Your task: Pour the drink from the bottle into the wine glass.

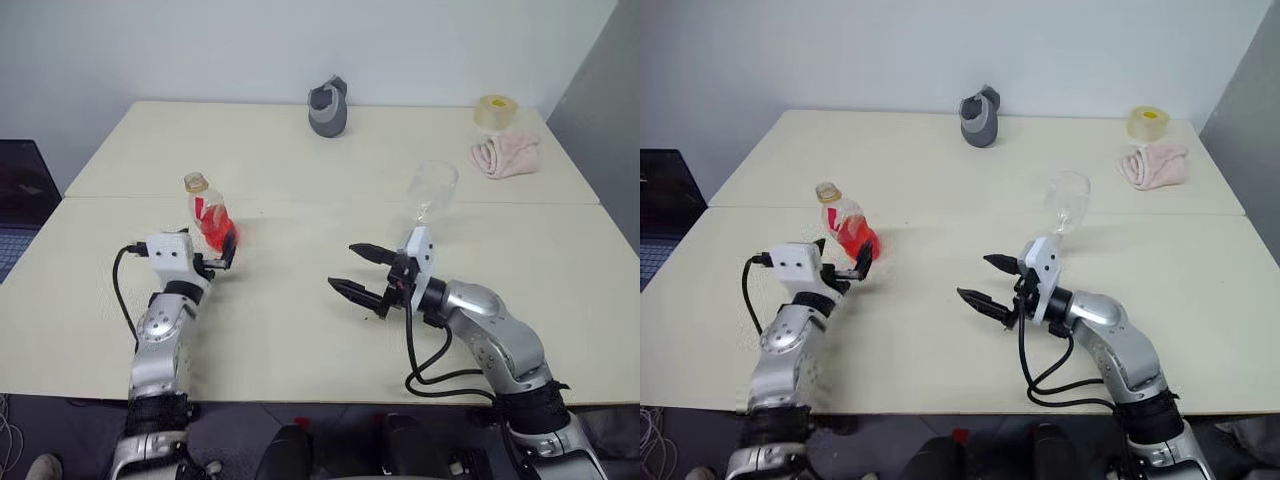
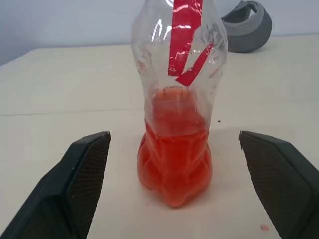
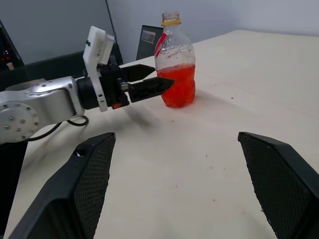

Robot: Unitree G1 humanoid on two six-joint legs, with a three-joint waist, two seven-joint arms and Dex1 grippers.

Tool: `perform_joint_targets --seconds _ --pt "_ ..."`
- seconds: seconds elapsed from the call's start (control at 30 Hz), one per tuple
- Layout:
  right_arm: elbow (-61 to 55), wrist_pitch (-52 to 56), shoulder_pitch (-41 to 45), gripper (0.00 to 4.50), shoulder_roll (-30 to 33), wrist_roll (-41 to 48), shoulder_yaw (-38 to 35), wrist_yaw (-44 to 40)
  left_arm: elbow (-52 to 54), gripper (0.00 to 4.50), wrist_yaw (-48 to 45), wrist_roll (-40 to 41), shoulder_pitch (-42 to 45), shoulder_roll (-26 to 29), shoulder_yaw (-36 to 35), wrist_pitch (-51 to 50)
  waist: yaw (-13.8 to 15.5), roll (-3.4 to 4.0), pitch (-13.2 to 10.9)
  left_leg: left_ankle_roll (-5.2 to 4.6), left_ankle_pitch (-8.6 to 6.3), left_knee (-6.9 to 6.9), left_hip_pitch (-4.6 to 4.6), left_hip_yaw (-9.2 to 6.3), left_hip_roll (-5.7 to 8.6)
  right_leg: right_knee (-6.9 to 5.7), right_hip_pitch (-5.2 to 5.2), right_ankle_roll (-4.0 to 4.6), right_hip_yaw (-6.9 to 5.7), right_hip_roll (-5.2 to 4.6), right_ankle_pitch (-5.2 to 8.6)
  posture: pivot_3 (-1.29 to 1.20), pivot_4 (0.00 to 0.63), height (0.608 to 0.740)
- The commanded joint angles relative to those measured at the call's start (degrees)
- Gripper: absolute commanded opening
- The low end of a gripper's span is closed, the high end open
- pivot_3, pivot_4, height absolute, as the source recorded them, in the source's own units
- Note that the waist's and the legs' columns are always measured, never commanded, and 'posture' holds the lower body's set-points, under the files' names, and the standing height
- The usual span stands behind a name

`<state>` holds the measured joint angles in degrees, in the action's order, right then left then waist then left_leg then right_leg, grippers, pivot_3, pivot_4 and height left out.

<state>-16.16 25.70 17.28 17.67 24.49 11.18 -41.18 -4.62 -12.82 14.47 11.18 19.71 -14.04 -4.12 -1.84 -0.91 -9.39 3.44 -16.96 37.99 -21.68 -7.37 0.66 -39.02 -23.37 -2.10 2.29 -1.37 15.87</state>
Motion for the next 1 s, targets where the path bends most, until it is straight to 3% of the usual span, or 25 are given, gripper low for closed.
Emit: perform_joint_targets --seconds 0.03,0.2,0.4,0.63,1.0 --pt "-3.2 -0.6 -1.4 4.22 0.8 0.8 -1.7 0.1 10.4 4.46 0.0 2.4 -3.5 0.6 -1.0 -5.7 0.0 -0.01 0.0 -0.02 -0.01 0.00 0.01 0.00 0.00 0.00 0.01 0.00 -0.01 0.01 0.00 0.00 0.150 0.740" --pt "-1.1 -2.0 -5.3 4.22 2.3 -1.7 -6.1 4.4 28.2 4.46 -5.2 7.6 -16.6 3.7 0.2 -15.2 0.0 0.00 0.0 -0.02 -0.02 -0.04 0.03 0.14 -0.04 0.07 0.05 -0.01 0.08 0.05 0.01 0.00 0.150 0.740" --pt "8.9 -8.0 -3.8 4.22 1.4 -9.4 -9.1 12.5 41.4 4.46 -15.7 15.6 -23.8 10.4 2.7 -22.0 0.0 0.07 0.0 -0.05 -0.03 -0.10 0.30 0.48 -0.15 0.00 0.24 0.04 0.07 0.23 0.01 0.00 0.150 0.740" --pt "21.4 -11.7 3.8 4.22 -2.6 -12.4 -11.8 19.4 44.2 4.46 -21.2 18.4 -22.3 13.6 5.2 -23.3 -0.2 0.12 -0.1 -0.05 -0.04 -0.18 0.46 0.86 -0.15 -0.02 0.21 0.06 0.33 0.32 0.01 0.00 0.150 0.740" --pt "33.4 -16.8 11.4 4.22 -6.5 -13.8 -13.2 22.2 40.5 4.46 -22.7 16.7 -18.2 13.1 5.9 -21.8 -0.1 0.15 -0.1 -0.06 -0.04 -0.19 0.48 0.90 -0.18 -0.03 0.20 0.10 0.36 0.32 0.01 0.00 0.150 0.740"
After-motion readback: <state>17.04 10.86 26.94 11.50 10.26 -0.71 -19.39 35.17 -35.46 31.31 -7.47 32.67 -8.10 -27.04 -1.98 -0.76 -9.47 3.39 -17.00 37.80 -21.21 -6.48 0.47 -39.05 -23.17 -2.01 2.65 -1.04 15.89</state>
